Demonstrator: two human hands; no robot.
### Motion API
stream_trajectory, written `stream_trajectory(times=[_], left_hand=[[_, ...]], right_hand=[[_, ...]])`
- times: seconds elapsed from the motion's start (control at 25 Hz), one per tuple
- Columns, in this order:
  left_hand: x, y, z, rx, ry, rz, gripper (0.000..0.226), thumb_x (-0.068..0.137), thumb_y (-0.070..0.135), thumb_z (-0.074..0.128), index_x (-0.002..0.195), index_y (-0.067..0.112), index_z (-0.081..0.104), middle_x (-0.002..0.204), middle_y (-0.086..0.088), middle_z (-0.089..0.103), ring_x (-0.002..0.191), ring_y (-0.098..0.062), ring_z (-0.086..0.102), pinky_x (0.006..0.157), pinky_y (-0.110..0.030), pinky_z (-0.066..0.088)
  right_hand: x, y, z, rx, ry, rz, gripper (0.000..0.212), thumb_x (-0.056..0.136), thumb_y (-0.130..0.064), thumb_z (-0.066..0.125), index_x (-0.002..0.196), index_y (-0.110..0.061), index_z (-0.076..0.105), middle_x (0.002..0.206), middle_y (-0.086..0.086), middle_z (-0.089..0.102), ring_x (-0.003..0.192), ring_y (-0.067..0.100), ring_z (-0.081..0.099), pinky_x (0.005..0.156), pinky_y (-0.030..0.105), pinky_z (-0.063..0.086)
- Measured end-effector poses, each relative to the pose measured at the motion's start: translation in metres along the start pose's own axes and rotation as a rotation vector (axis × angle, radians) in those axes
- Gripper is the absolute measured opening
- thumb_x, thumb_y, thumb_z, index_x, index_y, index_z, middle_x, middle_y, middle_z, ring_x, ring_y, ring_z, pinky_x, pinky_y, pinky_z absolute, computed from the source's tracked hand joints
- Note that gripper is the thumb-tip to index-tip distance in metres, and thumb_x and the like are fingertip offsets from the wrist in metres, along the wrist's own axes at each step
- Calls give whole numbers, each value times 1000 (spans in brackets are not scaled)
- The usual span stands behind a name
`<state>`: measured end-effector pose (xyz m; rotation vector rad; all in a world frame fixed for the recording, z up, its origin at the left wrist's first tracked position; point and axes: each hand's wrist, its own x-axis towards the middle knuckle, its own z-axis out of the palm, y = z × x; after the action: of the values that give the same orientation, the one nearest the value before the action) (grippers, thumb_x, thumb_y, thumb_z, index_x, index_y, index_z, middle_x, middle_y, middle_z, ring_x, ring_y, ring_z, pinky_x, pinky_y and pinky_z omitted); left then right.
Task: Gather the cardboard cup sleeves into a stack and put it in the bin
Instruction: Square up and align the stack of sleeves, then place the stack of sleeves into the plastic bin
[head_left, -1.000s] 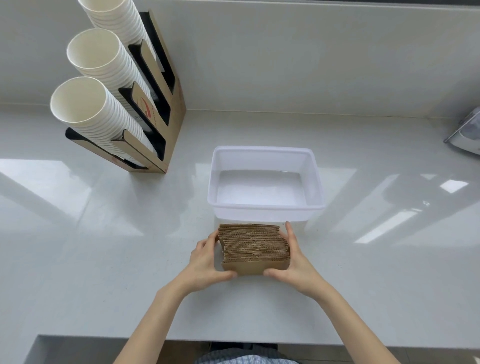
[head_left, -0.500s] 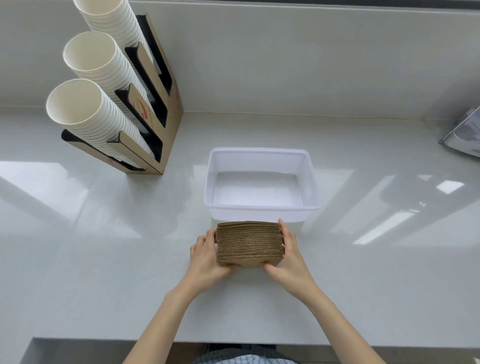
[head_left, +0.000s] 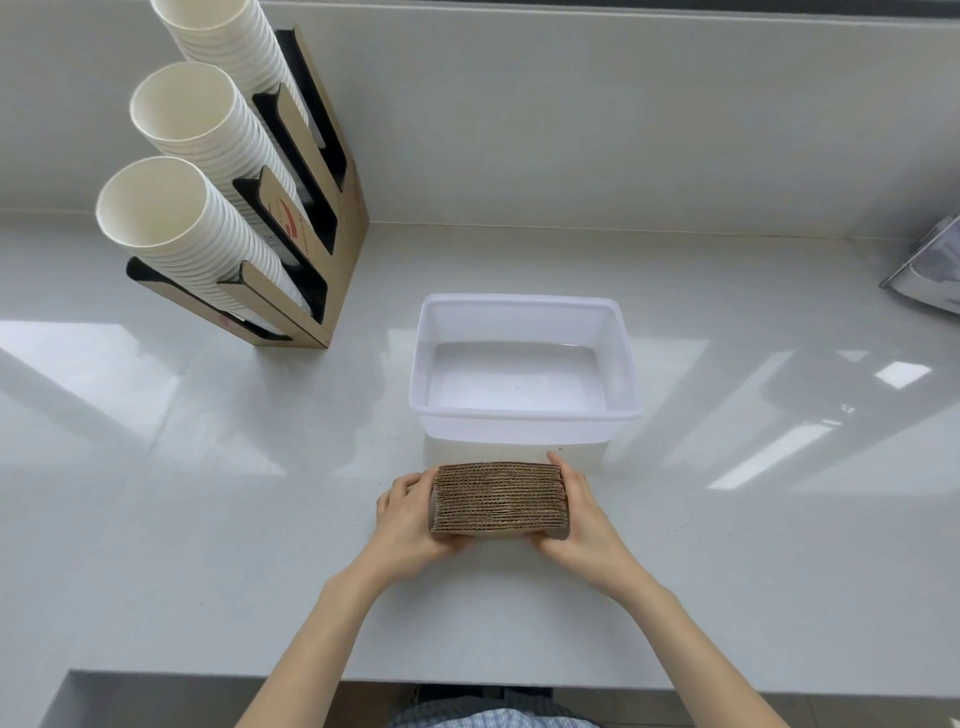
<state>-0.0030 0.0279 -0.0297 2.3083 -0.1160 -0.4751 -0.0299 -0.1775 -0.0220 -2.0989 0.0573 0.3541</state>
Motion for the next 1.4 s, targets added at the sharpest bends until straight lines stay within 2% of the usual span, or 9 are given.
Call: stream_trajectory(times=[0.16,0.24,0.4,0.6,0.68,0.88,1.16,1.24,1.4], left_hand=[[-3,-1,-7,-102,-99,-50,76,45,50,65,115,49,34,126,3,47,126,-15,28,104,-30,25],[-6,4,-16,-194,-179,-56,69,48,48,69,106,53,33,123,1,46,123,-13,33,103,-31,33],[-15,20,-30,-464,-258,-29,65,61,36,71,116,42,38,120,12,53,101,8,56,81,-10,45],[-16,27,-30,-785,-165,-21,76,57,41,69,125,22,41,127,0,56,113,-9,57,97,-29,45],[-12,31,-28,-904,-120,-60,78,55,39,69,124,16,42,127,-8,55,108,-14,60,92,-26,51],[-8,39,-33,-959,-43,-71,82,51,42,67,124,13,42,125,-11,56,105,-18,60,83,-22,55],[8,50,-61,-947,12,-8,81,51,43,66,123,14,43,113,-6,60,97,-16,64,83,-25,56],[13,53,-71,-948,11,7,75,50,42,66,117,15,47,105,-3,63,88,-11,66,80,-24,57],[25,59,-90,-899,-42,40,66,50,42,66,111,20,50,100,1,65,83,-8,68,75,-21,56]], right_hand=[[-6,-6,-7,125,-46,36,69,70,-9,71,114,-45,32,123,-6,47,105,-16,47,82,-4,37],[-10,-11,-10,255,-100,76,66,67,-15,69,117,-43,35,122,-7,52,107,-12,49,80,1,42],[-9,-24,-15,468,-104,108,73,64,-23,65,130,-28,35,116,-5,58,110,9,56,81,20,49],[-4,-38,-12,572,-101,120,74,56,-38,69,123,-25,43,117,-3,61,105,9,60,90,27,49],[-4,-43,-8,572,-85,140,78,56,-45,67,126,-24,40,124,2,57,110,13,57,92,29,47],[-2,-62,-13,504,-61,153,71,64,-41,61,128,-22,38,124,1,54,98,-1,54,73,17,45],[13,-89,-43,383,-117,92,71,82,-36,60,140,-33,19,119,-8,52,105,2,53,91,23,38],[19,-100,-57,340,-113,53,69,81,-45,53,141,-31,21,125,-7,52,116,9,51,99,26,34],[39,-125,-76,152,-45,-94,53,86,-35,55,135,-29,35,129,-4,48,120,6,45,101,23,31]])
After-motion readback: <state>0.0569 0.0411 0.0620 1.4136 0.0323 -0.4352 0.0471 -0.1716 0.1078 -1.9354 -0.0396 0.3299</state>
